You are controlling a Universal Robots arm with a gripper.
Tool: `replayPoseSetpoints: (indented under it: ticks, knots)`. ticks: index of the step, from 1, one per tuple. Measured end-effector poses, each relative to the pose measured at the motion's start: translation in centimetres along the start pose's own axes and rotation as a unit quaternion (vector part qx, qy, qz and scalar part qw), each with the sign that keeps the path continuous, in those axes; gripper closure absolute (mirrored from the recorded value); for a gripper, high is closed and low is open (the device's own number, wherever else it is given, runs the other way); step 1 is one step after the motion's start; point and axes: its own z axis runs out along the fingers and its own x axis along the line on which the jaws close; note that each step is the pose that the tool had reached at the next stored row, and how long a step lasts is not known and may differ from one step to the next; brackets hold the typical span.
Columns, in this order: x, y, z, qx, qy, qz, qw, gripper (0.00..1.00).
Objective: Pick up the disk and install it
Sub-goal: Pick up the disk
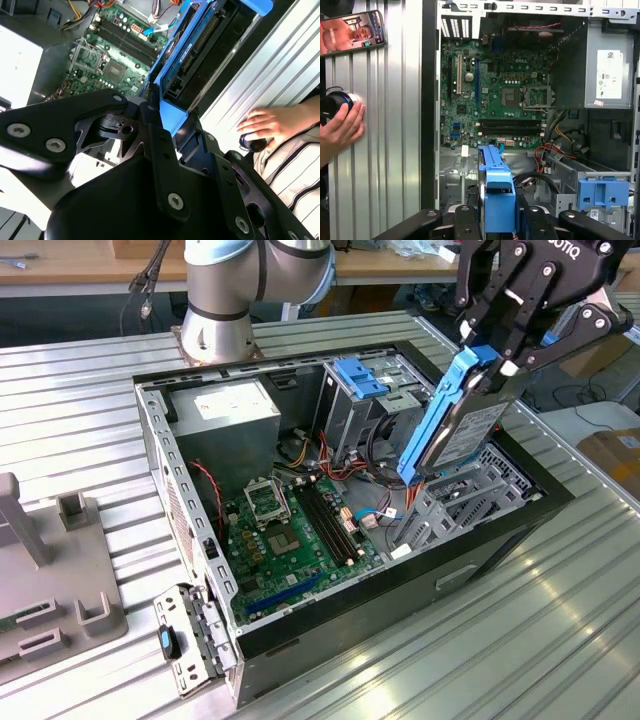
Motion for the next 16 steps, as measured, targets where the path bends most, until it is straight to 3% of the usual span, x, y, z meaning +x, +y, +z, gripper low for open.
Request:
replayPoseSetpoints:
  ticks: [1, 4, 11, 16]
  knots:
    - [0.00, -0.44, 0.01, -0.0001, 0.0001, 0.000, 1.0000, 0.64]
    - [0.03, -2.70, 0.07, -0.0003, 0.0004, 0.000, 1.0000, 0.64]
    - [0.05, -5.16, 0.14, -0.0006, 0.0008, 0.000, 1.0000, 0.64]
    - [1.39, -5.24, 0.13, -0.0006, 0.0008, 0.000, 1.0000, 0.64]
